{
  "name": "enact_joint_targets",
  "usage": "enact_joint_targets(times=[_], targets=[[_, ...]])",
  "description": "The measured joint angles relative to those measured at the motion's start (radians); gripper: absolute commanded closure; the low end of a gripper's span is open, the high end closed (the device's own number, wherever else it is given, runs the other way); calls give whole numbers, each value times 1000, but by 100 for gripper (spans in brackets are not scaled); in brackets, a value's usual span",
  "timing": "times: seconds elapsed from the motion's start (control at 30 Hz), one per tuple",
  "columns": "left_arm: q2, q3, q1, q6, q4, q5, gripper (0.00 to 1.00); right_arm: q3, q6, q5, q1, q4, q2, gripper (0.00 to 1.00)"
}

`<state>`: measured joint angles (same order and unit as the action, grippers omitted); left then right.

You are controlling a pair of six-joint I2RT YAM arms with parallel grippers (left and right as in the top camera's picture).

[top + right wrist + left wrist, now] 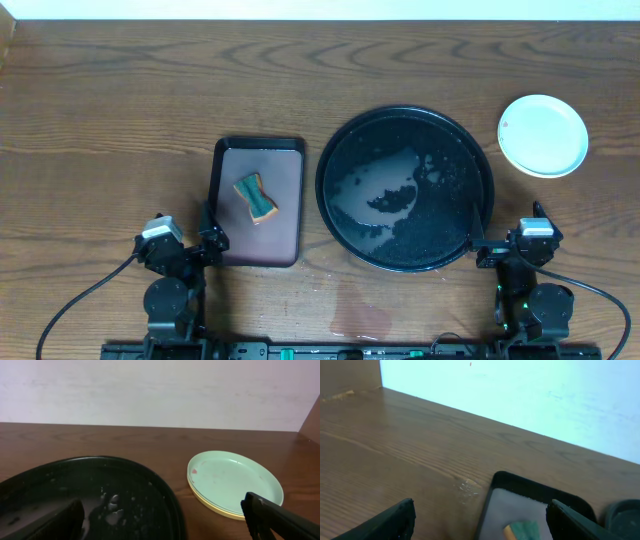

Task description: Clean dirty plates on tray and stack at the side

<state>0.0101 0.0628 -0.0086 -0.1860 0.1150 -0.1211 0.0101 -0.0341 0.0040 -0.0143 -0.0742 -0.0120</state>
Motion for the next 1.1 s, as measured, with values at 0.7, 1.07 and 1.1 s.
enact_joint_targets(times=[0.7, 1.07, 1.1], targets=[[0, -8, 83, 61, -16, 100, 16, 0, 0, 0, 0, 0, 0, 1], [0, -26, 42, 170, -56, 163, 16, 0, 0, 0, 0, 0, 0, 1], [0, -27, 37, 185, -57, 169, 16, 0, 0, 0, 0, 0, 0, 1]])
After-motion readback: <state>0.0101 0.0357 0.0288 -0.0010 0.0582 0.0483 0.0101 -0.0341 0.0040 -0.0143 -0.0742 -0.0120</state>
